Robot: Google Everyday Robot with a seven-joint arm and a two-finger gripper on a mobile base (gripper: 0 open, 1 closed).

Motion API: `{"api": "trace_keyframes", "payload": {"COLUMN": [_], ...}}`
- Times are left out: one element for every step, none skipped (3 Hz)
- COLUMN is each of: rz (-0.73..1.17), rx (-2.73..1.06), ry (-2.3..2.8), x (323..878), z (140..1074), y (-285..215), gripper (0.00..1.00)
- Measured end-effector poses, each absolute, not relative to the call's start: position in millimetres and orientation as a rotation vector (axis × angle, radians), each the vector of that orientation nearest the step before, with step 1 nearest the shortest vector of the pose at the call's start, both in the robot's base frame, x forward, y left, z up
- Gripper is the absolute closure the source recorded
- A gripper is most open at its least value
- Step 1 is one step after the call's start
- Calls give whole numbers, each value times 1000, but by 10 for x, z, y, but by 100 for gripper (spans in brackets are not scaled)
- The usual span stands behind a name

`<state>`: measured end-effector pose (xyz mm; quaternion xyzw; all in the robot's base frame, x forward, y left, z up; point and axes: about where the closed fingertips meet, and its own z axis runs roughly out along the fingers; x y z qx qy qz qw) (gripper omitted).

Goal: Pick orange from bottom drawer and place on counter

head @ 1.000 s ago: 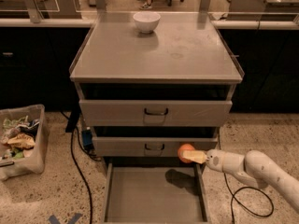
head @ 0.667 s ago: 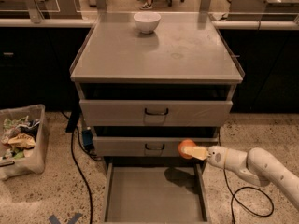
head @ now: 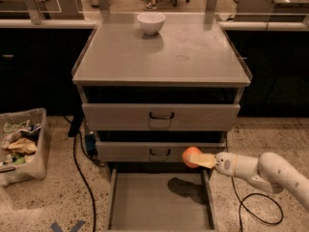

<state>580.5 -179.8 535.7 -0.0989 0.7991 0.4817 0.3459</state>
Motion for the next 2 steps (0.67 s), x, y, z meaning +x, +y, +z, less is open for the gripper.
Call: {"api": "trace_keyframes", "payload": {"rz": [1360,1359], "rx": [-276,-283], "ry": [1998,2003], "x": [5818,5819], "z": [5970,6008], "y": [-1675,-1647], "gripper": [100,100]}}
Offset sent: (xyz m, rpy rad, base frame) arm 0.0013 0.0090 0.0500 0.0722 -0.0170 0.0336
